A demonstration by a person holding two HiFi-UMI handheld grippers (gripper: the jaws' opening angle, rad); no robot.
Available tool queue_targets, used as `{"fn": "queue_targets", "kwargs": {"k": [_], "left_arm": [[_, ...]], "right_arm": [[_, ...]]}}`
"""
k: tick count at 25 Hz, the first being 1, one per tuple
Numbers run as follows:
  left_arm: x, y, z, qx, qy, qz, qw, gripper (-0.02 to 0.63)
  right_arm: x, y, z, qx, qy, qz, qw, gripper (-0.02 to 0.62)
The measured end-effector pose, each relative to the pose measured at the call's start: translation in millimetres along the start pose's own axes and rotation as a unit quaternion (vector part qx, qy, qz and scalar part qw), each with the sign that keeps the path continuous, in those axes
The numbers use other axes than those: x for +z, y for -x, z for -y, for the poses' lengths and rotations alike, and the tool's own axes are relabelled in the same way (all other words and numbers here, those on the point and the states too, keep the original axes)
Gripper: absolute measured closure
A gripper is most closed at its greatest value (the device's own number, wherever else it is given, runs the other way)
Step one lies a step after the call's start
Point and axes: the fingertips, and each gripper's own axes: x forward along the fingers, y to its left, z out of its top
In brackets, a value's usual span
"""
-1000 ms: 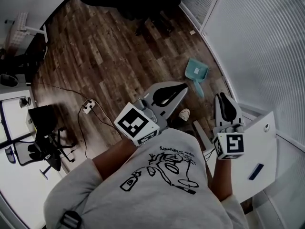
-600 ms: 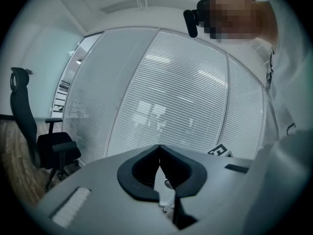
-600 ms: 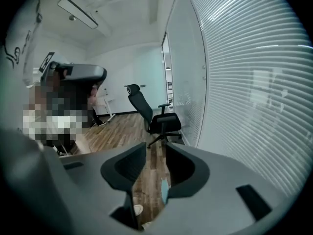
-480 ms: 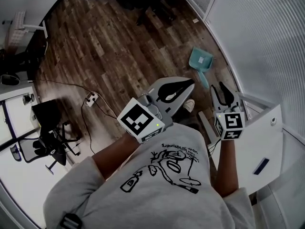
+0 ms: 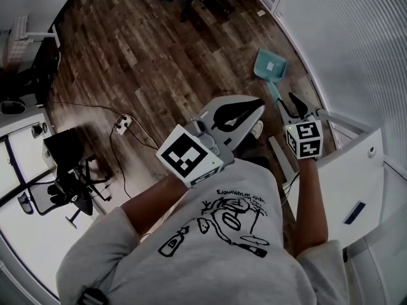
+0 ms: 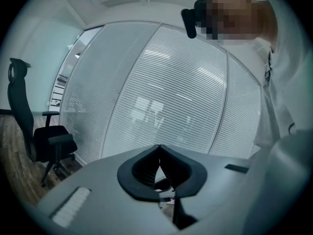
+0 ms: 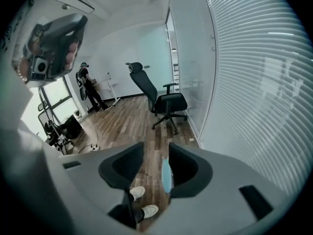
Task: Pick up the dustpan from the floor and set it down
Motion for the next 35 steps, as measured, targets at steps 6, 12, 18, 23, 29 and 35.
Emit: {"fn": "queue_targets", "kwargs": {"k": [6,12,18,23,29,35], "left_arm": [[-15.6,3.6,-3.5,0.005,0.011,-0.007,0.9999,0.604],[-27.8,9.4,-7.3,0.011,0.022,-0.015,0.9996,0.604],[-44.5,14.7,-8.9,0.018,0.031,-0.022,0.9991,0.604],[-53.3,18.8,-10.1,0.021,0.037,-0.025,0.9987,0.604],[-63.5,21.7,-12.4,0.028,0.049,-0.033,0.9978,0.604],[-70.1,26.9,-12.0,0.037,0.057,-0.040,0.9969,0.604]], "right_arm": [[-29.4,-37.9,5.6,0.016,0.000,-0.041,0.999,0.443],[-56.5,-70.0,16.8,0.016,-0.005,-0.077,0.997,0.431],[-91.0,-99.6,23.5,0.024,-0.014,-0.113,0.993,0.417],[-109.0,-113.3,24.2,0.029,-0.019,-0.132,0.991,0.407],[-122.9,-127.4,26.3,0.032,-0.023,-0.145,0.989,0.403],[-138.4,-144.3,30.7,0.034,-0.033,-0.157,0.986,0.403]]}}
